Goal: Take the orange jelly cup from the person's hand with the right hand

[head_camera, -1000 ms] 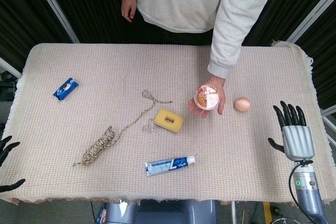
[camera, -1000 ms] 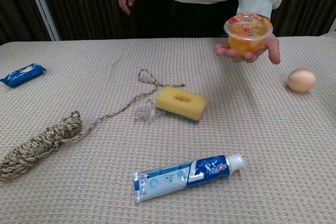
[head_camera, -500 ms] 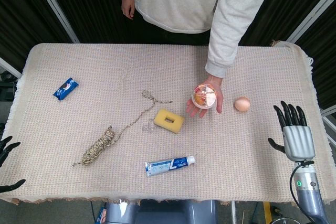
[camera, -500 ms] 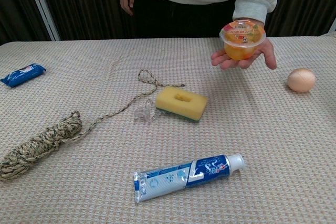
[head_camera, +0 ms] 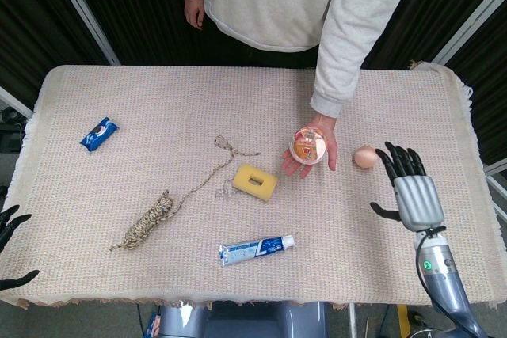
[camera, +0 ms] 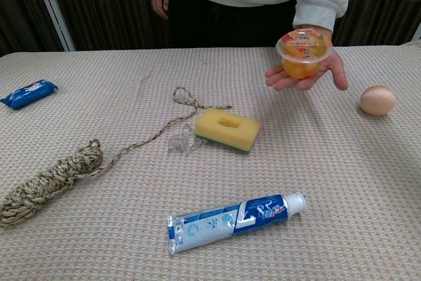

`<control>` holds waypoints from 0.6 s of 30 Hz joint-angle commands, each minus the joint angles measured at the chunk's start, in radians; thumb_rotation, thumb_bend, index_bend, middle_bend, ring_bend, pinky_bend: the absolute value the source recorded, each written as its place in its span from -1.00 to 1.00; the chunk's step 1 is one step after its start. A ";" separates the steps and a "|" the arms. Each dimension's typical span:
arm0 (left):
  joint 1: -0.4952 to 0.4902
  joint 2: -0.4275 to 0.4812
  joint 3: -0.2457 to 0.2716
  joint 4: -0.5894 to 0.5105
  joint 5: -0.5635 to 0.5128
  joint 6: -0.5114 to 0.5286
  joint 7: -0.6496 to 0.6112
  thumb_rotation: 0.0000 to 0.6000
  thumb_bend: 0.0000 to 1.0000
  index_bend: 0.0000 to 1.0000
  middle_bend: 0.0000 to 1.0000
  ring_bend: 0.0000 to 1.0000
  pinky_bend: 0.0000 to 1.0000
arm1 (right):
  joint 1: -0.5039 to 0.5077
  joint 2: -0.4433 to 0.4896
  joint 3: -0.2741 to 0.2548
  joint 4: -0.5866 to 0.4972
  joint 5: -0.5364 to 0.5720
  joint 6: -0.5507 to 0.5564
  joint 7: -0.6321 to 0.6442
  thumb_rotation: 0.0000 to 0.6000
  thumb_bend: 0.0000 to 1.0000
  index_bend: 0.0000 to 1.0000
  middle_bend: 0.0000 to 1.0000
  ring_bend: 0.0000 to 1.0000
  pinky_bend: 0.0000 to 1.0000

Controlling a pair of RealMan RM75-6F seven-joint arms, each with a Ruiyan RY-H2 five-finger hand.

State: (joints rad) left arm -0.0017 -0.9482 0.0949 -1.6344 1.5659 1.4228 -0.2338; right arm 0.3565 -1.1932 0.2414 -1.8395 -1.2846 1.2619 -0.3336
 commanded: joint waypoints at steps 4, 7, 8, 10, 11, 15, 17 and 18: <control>-0.001 0.000 0.000 0.002 0.000 -0.002 -0.004 1.00 -0.68 -0.75 -1.00 -1.00 -1.00 | 0.221 -0.032 0.143 -0.126 0.293 -0.139 -0.246 1.00 -0.86 -0.81 -1.00 -1.00 -1.00; -0.002 0.000 0.000 0.004 0.000 -0.004 -0.008 1.00 -0.68 -0.75 -1.00 -1.00 -1.00 | 0.316 -0.085 0.179 -0.118 0.449 -0.153 -0.333 1.00 -0.85 -0.79 -1.00 -1.00 -1.00; -0.003 0.000 0.000 0.004 0.000 -0.005 -0.008 1.00 -0.68 -0.75 -1.00 -1.00 -1.00 | 0.342 -0.097 0.184 -0.114 0.493 -0.152 -0.360 1.00 -0.84 -0.78 -1.00 -1.00 -1.00; -0.004 0.001 0.000 0.004 -0.001 -0.007 -0.010 1.00 -0.68 -0.75 -1.00 -1.00 -1.00 | 0.390 -0.113 0.187 -0.105 0.575 -0.152 -0.412 1.00 -0.83 -0.78 -1.00 -1.00 -1.00; -0.005 0.001 0.000 0.004 -0.002 -0.008 -0.011 1.00 -0.68 -0.75 -1.00 -1.00 -1.00 | 0.406 -0.117 0.186 -0.103 0.603 -0.152 -0.430 1.00 -0.83 -0.78 -1.00 -1.00 -1.00; -0.009 0.003 0.000 0.002 -0.005 -0.017 -0.011 1.00 -0.68 -0.75 -1.00 -1.00 -1.00 | 0.498 -0.138 0.177 -0.086 0.781 -0.156 -0.524 1.00 -0.83 -0.78 -1.00 -1.00 -1.00; -0.011 0.004 0.000 0.001 -0.007 -0.020 -0.010 1.00 -0.68 -0.75 -1.00 -1.00 -1.00 | 0.533 -0.152 0.176 -0.072 0.841 -0.150 -0.544 1.00 -0.83 -0.78 -1.00 -1.00 -1.00; -0.011 0.004 0.000 0.000 -0.008 -0.021 -0.010 1.00 -0.68 -0.75 -1.00 -1.00 -1.00 | 0.548 -0.161 0.175 -0.062 0.858 -0.147 -0.548 1.00 -0.83 -0.79 -1.00 -1.00 -1.00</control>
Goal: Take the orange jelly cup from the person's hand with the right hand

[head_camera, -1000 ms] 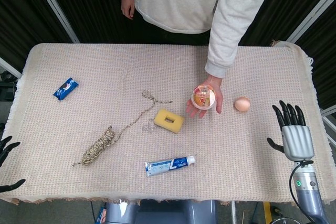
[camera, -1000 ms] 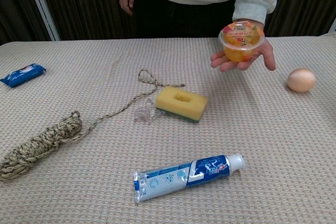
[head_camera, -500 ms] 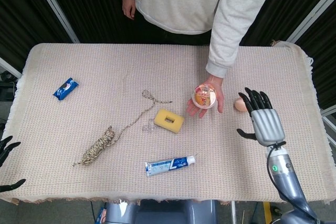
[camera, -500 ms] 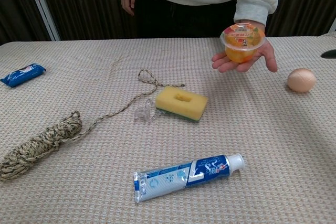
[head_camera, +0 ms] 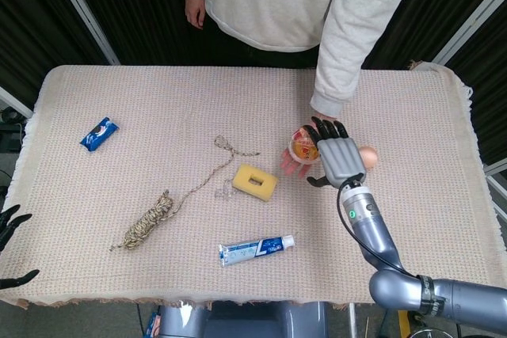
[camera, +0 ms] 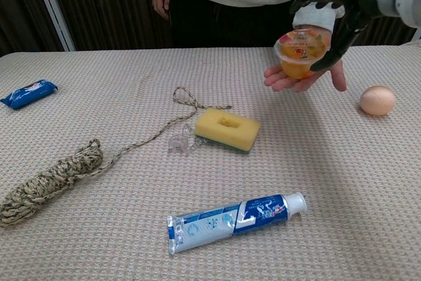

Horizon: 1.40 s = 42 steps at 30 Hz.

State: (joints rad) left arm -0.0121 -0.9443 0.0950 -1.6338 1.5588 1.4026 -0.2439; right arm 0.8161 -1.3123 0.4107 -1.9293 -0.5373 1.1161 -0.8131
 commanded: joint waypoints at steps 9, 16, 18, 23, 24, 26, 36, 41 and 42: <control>0.000 0.001 0.001 0.001 0.000 0.000 -0.009 1.00 -0.69 -0.74 -1.00 -1.00 -1.00 | 0.155 -0.105 -0.023 0.134 0.131 0.018 -0.049 1.00 -0.79 -0.79 -1.00 -1.00 -1.00; -0.001 0.001 0.001 0.003 -0.001 0.000 -0.012 1.00 -0.68 -0.74 -1.00 -1.00 -1.00 | 0.164 -0.133 -0.051 0.207 0.137 0.014 -0.021 1.00 -0.66 -0.74 -0.98 -1.00 -0.99; -0.001 0.001 0.001 0.002 -0.002 -0.001 -0.011 1.00 -0.68 -0.74 -1.00 -1.00 -1.00 | 0.165 -0.136 -0.054 0.215 0.137 0.014 -0.013 1.00 -0.61 -0.59 -0.85 -0.95 -0.88; -0.001 0.002 0.000 0.001 -0.003 -0.001 -0.010 1.00 -0.68 -0.74 -1.00 -1.00 -1.00 | 0.157 -0.154 -0.072 0.237 0.070 0.031 0.032 1.00 -0.51 0.04 -0.13 -0.21 -0.07; -0.001 0.001 0.000 0.001 -0.003 -0.001 -0.011 1.00 -0.68 -0.74 -1.00 -1.00 -1.00 | 0.151 -0.156 -0.076 0.239 0.044 0.026 0.054 1.00 -0.49 0.12 -0.05 -0.12 0.02; -0.001 0.001 0.000 0.002 -0.002 0.000 -0.011 1.00 -0.68 -0.74 -1.00 -1.00 -1.00 | 0.138 -0.159 -0.079 0.243 -0.008 0.025 0.099 1.00 -0.47 0.20 0.02 -0.06 0.08; -0.002 0.003 0.002 0.002 -0.001 -0.003 -0.013 1.00 -0.68 -0.74 -1.00 -1.00 -1.00 | 0.052 -0.086 -0.124 0.134 -0.246 0.084 0.230 1.00 -0.46 0.25 0.05 -0.02 0.12; -0.002 0.003 0.003 -0.001 -0.002 -0.004 -0.010 1.00 -0.69 -0.74 -1.00 -1.00 -1.00 | -0.046 0.014 -0.201 0.017 -0.363 0.141 0.276 1.00 -0.46 0.24 0.05 -0.02 0.12; -0.002 0.003 0.002 -0.001 -0.002 -0.003 -0.009 1.00 -0.69 -0.74 -1.00 -1.00 -1.00 | -0.069 0.033 -0.219 0.003 -0.385 0.153 0.292 1.00 -0.46 0.24 0.05 -0.02 0.12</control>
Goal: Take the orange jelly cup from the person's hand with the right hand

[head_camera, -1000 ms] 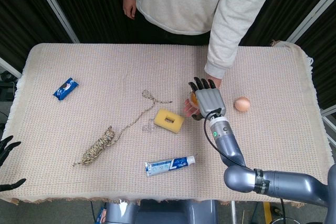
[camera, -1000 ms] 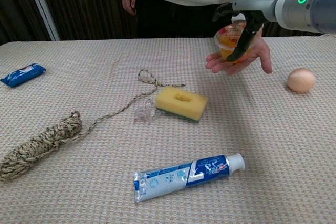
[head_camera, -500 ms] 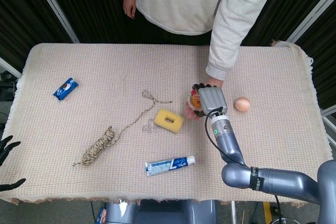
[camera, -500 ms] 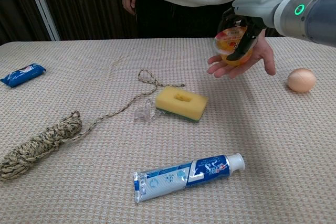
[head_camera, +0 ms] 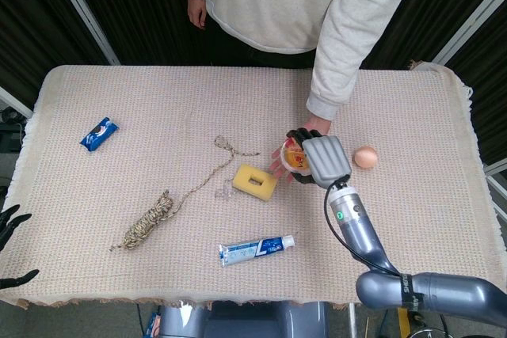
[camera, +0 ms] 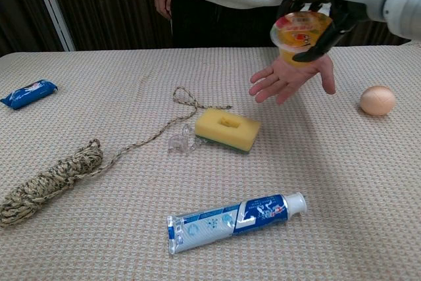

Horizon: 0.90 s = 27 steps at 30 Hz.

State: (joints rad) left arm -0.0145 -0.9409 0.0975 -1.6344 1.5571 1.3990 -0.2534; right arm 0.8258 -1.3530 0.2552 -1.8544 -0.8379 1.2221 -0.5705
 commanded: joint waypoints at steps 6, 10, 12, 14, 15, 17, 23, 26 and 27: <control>0.001 0.000 -0.001 -0.006 -0.006 0.000 0.012 1.00 -0.68 -0.74 -1.00 -1.00 -1.00 | -0.209 0.153 -0.171 -0.074 -0.174 0.092 0.145 1.00 -0.46 0.23 0.05 -0.02 0.12; 0.002 -0.002 -0.002 -0.009 -0.009 0.001 0.021 1.00 -0.68 -0.74 -1.00 -1.00 -1.00 | -0.277 0.164 -0.213 -0.023 -0.193 0.089 0.227 1.00 -0.45 0.23 0.05 -0.02 0.12; 0.003 -0.002 -0.003 -0.010 -0.011 0.001 0.023 1.00 -0.68 -0.74 -1.00 -1.00 -1.00 | -0.300 0.158 -0.228 0.008 -0.187 0.078 0.254 1.00 -0.46 0.23 0.05 -0.03 0.12; 0.003 -0.003 -0.004 -0.012 -0.012 0.002 0.026 1.00 -0.68 -0.74 -1.00 -1.00 -1.00 | -0.316 0.147 -0.239 0.039 -0.185 0.065 0.272 1.00 -0.46 0.22 0.05 -0.04 0.12; 0.003 -0.003 -0.004 -0.012 -0.013 0.002 0.028 1.00 -0.68 -0.74 -1.00 -1.00 -1.00 | -0.324 0.137 -0.243 0.057 -0.183 0.057 0.282 1.00 -0.46 0.21 0.04 -0.05 0.12; 0.003 -0.003 -0.005 -0.014 -0.015 0.002 0.031 1.00 -0.68 -0.74 -1.00 -1.00 -1.00 | -0.333 0.120 -0.247 0.084 -0.181 0.041 0.294 1.00 -0.49 0.17 -0.02 -0.10 0.10; 0.005 -0.005 -0.007 -0.017 -0.020 0.004 0.040 1.00 -0.68 -0.74 -1.00 -1.00 -1.00 | -0.333 0.093 -0.275 0.122 -0.161 -0.046 0.252 1.00 -0.68 -0.35 -0.56 -0.69 -0.46; 0.006 -0.006 -0.007 -0.018 -0.020 0.004 0.042 1.00 -0.68 -0.74 -1.00 -1.00 -1.00 | -0.326 0.096 -0.286 0.120 -0.165 -0.063 0.202 1.00 -0.75 -0.54 -0.83 -0.97 -0.72; 0.006 -0.006 -0.007 -0.018 -0.020 0.005 0.042 1.00 -0.67 -0.74 -1.00 -1.00 -1.00 | -0.326 0.096 -0.286 0.120 -0.168 -0.062 0.189 1.00 -0.75 -0.56 -0.89 -1.00 -0.78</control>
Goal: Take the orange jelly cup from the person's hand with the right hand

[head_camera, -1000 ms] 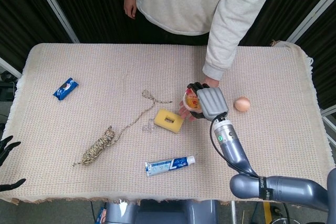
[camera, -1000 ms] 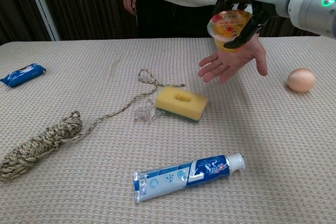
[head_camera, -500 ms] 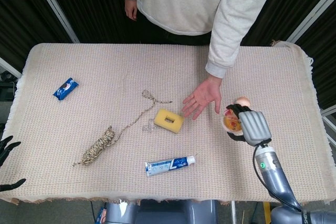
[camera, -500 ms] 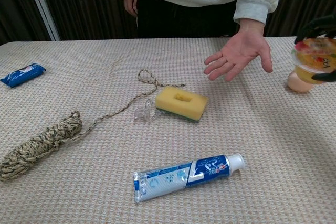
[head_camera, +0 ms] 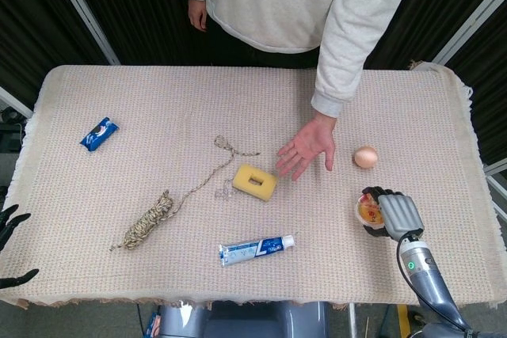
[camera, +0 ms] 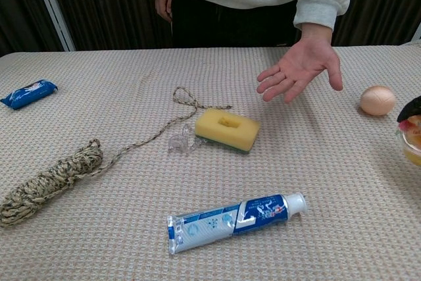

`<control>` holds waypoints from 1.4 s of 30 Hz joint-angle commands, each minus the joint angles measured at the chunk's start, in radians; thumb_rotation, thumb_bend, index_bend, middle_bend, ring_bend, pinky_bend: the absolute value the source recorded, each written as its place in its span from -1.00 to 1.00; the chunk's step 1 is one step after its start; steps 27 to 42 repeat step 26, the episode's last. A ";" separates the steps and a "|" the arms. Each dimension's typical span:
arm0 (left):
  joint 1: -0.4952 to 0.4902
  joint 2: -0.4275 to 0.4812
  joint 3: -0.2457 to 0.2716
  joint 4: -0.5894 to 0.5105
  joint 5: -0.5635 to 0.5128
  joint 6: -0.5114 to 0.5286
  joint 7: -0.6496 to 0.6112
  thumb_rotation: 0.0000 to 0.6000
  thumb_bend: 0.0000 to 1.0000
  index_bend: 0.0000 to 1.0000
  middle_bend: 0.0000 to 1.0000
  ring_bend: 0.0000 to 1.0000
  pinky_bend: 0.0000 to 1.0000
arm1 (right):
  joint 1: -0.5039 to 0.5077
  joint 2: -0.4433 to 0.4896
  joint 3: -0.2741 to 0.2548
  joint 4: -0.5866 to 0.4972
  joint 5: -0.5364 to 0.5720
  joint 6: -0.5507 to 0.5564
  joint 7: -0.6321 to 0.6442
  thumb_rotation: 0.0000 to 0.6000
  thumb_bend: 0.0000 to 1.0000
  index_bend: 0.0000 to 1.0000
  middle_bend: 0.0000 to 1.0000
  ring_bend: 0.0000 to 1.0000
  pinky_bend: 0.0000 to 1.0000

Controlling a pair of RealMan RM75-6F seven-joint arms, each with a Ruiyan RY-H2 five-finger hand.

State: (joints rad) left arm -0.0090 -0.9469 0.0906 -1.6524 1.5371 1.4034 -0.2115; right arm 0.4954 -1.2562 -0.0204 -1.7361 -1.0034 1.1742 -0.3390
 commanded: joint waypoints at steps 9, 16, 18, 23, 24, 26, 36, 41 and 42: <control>0.000 0.000 0.000 0.003 0.002 0.000 -0.006 1.00 -0.67 -0.74 -1.00 -1.00 -1.00 | -0.021 0.020 0.008 -0.011 -0.043 0.034 -0.071 1.00 -0.76 -0.60 -0.99 -1.00 -0.85; -0.001 -0.001 -0.002 0.004 -0.002 -0.003 -0.011 1.00 -0.68 -0.74 -1.00 -1.00 -1.00 | -0.106 0.025 0.000 0.137 -0.276 0.249 -0.009 1.00 -0.76 -0.64 -1.00 -1.00 -0.95; -0.001 -0.001 -0.002 0.004 -0.003 -0.004 -0.010 1.00 -0.68 -0.74 -1.00 -1.00 -1.00 | -0.138 0.003 -0.010 0.240 -0.361 0.326 0.036 1.00 -0.76 -0.76 -1.00 -1.00 -1.00; 0.002 0.000 -0.001 0.001 0.000 0.003 -0.006 1.00 -0.67 -0.74 -1.00 -1.00 -1.00 | -0.178 -0.024 0.001 0.321 -0.418 0.380 0.138 1.00 -0.77 -1.00 -1.00 -1.00 -1.00; 0.003 0.000 -0.001 0.001 0.001 0.005 -0.006 1.00 -0.67 -0.74 -1.00 -1.00 -1.00 | -0.182 -0.027 0.004 0.325 -0.424 0.382 0.141 1.00 -0.77 -1.00 -1.00 -1.00 -1.00; 0.005 -0.001 0.000 0.002 0.003 0.007 -0.010 1.00 -0.67 -0.74 -1.00 -1.00 -1.00 | -0.186 -0.033 0.010 0.331 -0.434 0.385 0.139 1.00 -0.78 -1.00 -1.00 -1.00 -1.00; 0.005 -0.001 0.000 0.002 0.003 0.007 -0.010 1.00 -0.67 -0.74 -1.00 -1.00 -1.00 | -0.186 -0.033 0.010 0.331 -0.434 0.385 0.139 1.00 -0.78 -1.00 -1.00 -1.00 -1.00; 0.005 -0.001 0.000 0.002 0.003 0.007 -0.010 1.00 -0.67 -0.74 -1.00 -1.00 -1.00 | -0.186 -0.033 0.010 0.331 -0.434 0.385 0.139 1.00 -0.78 -1.00 -1.00 -1.00 -1.00; 0.005 -0.001 0.000 0.002 0.003 0.007 -0.010 1.00 -0.67 -0.74 -1.00 -1.00 -1.00 | -0.186 -0.033 0.010 0.331 -0.434 0.385 0.139 1.00 -0.78 -1.00 -1.00 -1.00 -1.00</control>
